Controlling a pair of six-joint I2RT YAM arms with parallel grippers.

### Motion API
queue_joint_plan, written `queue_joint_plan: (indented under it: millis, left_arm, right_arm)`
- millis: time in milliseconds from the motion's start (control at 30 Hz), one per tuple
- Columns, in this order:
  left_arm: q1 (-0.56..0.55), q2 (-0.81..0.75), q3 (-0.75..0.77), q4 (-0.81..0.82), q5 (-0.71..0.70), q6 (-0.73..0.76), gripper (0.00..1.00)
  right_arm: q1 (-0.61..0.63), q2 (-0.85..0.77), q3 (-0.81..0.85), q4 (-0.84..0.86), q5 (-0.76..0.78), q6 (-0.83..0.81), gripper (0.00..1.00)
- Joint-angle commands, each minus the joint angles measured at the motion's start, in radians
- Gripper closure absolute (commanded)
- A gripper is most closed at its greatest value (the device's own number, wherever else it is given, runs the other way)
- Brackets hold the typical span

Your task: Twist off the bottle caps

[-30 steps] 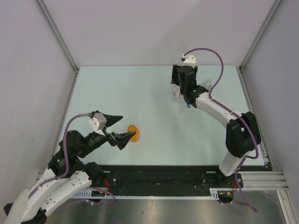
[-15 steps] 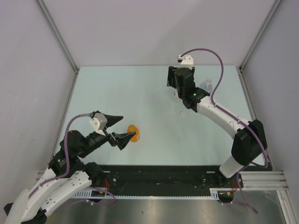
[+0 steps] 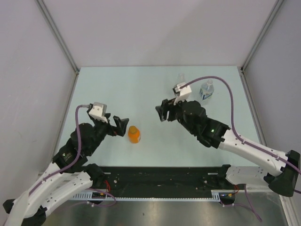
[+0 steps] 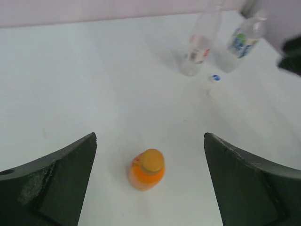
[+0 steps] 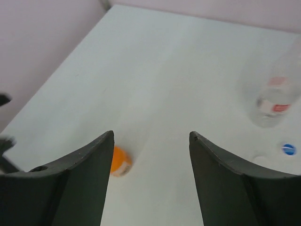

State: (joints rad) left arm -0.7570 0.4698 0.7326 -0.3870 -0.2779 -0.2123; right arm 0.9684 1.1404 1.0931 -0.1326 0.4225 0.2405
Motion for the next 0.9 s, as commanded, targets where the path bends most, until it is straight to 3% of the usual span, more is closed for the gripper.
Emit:
queue_joint_plan:
  millis: [0, 233, 367, 600, 867]
  left_arm:
    - [0.05, 0.111, 0.057, -0.115, -0.251, -0.16, 0.0]
    - [0.192, 0.173, 0.057, -0.176, -0.198, -0.323, 0.0]
    - [0.203, 0.142, 0.071, -0.22, -0.228, -0.335, 0.0]
    - [0.205, 0.083, 0.053, -0.257, -0.231, -0.312, 0.0]
    - [0.205, 0.026, 0.008, -0.262, -0.224, -0.317, 0.0]
  right_arm:
    - [0.098, 0.013, -0.142, 0.123, -0.224, 0.069, 0.33]
    - [0.213, 0.18, -0.17, 0.313, -0.208, 0.057, 0.3]
    - [0.225, 0.26, -0.162, 0.416, -0.228, 0.056, 0.28]
    - [0.224, 0.421, -0.098, 0.444, -0.205, 0.036, 0.28]
    - [0.222, 0.561, -0.082, 0.565, -0.062, 0.025, 0.31]
